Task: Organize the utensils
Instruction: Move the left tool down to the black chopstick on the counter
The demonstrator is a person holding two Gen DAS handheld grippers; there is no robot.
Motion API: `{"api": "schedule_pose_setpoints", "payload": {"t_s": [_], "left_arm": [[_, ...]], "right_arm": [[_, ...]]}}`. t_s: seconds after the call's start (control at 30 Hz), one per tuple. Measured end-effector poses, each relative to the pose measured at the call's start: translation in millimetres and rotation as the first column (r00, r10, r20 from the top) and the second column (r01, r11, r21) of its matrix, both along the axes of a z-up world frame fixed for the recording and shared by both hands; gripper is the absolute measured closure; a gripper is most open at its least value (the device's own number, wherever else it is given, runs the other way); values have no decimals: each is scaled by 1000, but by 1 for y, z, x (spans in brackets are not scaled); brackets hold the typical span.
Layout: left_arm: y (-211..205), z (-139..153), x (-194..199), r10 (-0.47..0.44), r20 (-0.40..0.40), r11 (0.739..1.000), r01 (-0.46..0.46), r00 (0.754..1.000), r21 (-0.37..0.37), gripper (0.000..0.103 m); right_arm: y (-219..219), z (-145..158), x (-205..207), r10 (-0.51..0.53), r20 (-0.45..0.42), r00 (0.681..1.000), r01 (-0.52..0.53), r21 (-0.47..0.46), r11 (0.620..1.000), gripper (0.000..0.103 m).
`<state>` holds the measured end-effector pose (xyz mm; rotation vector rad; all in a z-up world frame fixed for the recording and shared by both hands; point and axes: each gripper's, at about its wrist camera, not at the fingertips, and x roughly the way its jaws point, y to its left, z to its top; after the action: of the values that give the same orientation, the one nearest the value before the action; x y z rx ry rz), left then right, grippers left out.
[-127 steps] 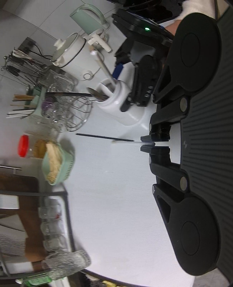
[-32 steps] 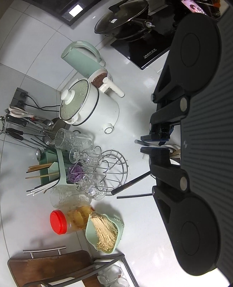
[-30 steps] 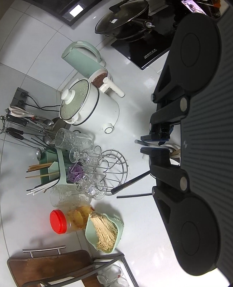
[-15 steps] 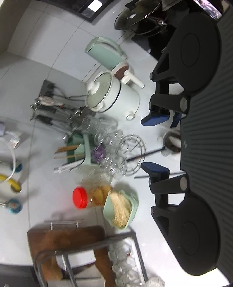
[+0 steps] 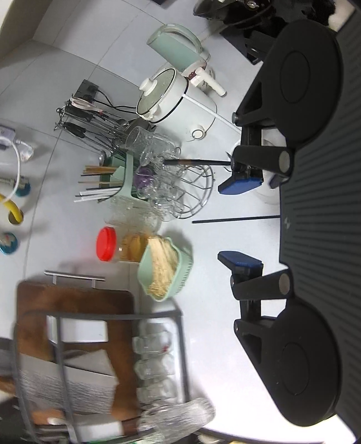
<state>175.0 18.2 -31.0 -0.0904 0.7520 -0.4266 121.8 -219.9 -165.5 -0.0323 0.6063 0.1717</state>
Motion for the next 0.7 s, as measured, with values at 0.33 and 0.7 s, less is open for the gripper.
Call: {"api": "schedule_pose_setpoints", "payload": {"t_s": [0.33,0.7], "left_arm": [[25,-52,26,19,-67,999,-21,998,-36,54],[0,-131,67,-120,-226,990,98,967,-106,69]], "right_arm": [[-1,-2,7,-66,-20,998,66,6,998,16],[0,0,8,-76,-30,997,75,-11,997,17]]}}
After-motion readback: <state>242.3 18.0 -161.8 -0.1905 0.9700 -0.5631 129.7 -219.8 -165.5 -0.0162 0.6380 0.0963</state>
